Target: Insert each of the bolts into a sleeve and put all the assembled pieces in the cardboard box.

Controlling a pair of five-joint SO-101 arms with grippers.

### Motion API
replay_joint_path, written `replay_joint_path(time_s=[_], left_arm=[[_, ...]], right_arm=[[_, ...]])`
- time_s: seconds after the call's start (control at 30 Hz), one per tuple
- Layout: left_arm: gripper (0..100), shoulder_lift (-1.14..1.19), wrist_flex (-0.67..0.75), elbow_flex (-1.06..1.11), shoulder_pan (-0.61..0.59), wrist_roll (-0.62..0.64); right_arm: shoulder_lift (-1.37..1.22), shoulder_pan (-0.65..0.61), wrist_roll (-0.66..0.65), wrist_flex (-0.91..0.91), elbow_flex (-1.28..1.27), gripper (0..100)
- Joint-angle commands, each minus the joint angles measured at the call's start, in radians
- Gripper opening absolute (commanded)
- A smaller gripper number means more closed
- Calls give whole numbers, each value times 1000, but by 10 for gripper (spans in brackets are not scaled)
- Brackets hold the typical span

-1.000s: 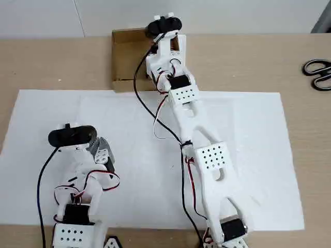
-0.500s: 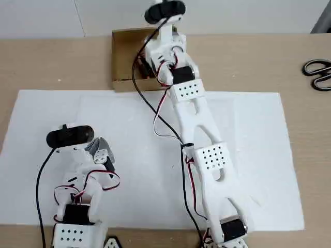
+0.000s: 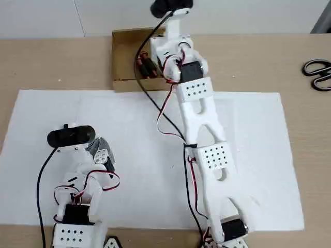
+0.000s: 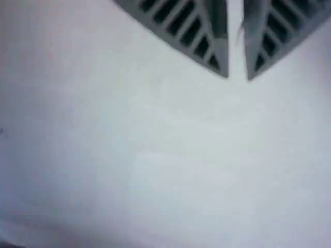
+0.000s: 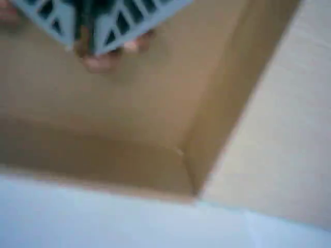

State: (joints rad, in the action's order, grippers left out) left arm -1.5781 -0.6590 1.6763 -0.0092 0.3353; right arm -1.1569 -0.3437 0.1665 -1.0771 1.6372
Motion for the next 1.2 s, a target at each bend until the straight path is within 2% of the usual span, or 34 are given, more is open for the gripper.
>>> replay_joint_path(time_s=[0.0,0.43,0.53,0.7,0.9,1.03,1.17], left_arm=[[7,-11,-3,-4,2,-41],[7,-11,11,-12,35,-207],[7,-11,11,-12,49,-218],[7,-11,12,-12,44,-218],[7,-11,12,-12,49,-219],[7,-11,12,-12,49,-219],[7,-11,12,-12,49,-219]], right_arm=[[173,35,72,-113,46,2],[463,81,89,-611,46,2],[550,105,81,-610,46,2],[648,107,-14,-618,44,2],[760,108,-18,-628,20,2],[909,110,-18,-630,-175,2],[1171,111,-18,-625,-465,2]])
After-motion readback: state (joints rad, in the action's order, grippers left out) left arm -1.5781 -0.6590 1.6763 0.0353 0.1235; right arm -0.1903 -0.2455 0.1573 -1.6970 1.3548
